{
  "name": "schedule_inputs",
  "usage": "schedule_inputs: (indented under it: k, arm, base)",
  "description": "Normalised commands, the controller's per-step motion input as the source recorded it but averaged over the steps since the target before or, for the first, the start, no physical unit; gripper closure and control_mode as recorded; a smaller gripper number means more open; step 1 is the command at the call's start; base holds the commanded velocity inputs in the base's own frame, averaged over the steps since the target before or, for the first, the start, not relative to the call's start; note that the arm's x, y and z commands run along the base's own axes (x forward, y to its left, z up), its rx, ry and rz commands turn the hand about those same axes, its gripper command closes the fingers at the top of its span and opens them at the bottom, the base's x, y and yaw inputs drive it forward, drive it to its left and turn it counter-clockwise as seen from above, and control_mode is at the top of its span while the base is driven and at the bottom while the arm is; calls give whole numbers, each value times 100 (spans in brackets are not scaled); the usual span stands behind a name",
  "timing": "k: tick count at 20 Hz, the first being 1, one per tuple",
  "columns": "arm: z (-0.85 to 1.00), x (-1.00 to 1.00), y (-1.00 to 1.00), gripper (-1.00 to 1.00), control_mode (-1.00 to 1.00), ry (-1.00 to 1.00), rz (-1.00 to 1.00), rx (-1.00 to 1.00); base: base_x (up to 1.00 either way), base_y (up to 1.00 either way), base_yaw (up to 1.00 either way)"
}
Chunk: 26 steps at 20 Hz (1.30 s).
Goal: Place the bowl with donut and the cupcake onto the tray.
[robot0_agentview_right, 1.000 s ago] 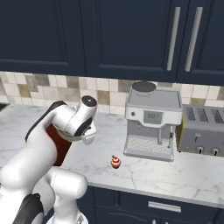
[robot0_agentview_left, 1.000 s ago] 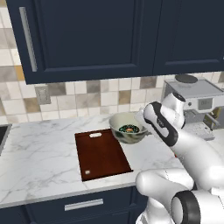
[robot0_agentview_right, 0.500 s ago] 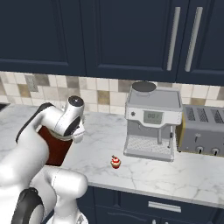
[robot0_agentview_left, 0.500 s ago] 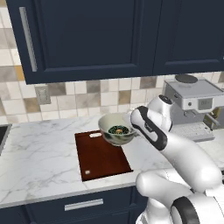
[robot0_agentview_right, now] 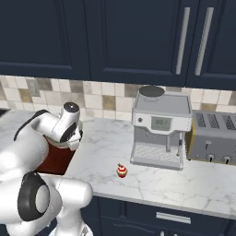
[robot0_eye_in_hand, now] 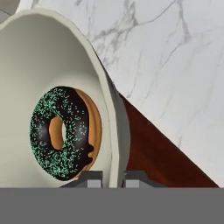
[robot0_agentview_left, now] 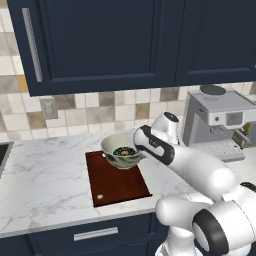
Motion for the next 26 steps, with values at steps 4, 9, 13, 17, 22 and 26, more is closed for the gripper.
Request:
schedule_inputs:
  k: [4,9,13,17,22,26]
  arm:
    - [-33,16,38,100,-100,5,0,0]
    - [-14,22,27,100,-100,0,0,0]
    - [-8,9,21,100,-100,3,0,0]
    - [0,0,2,100,-100,1,0,0]
    - [0,0,0,-100,-100,0,0,0]
    - [5,0,0,-100,-100,0,0,0]
  base:
    - [0,0,0]
    - [0,0,0]
    - [0,0,0]
    - [0,0,0]
    - [0,0,0]
    - [0,0,0]
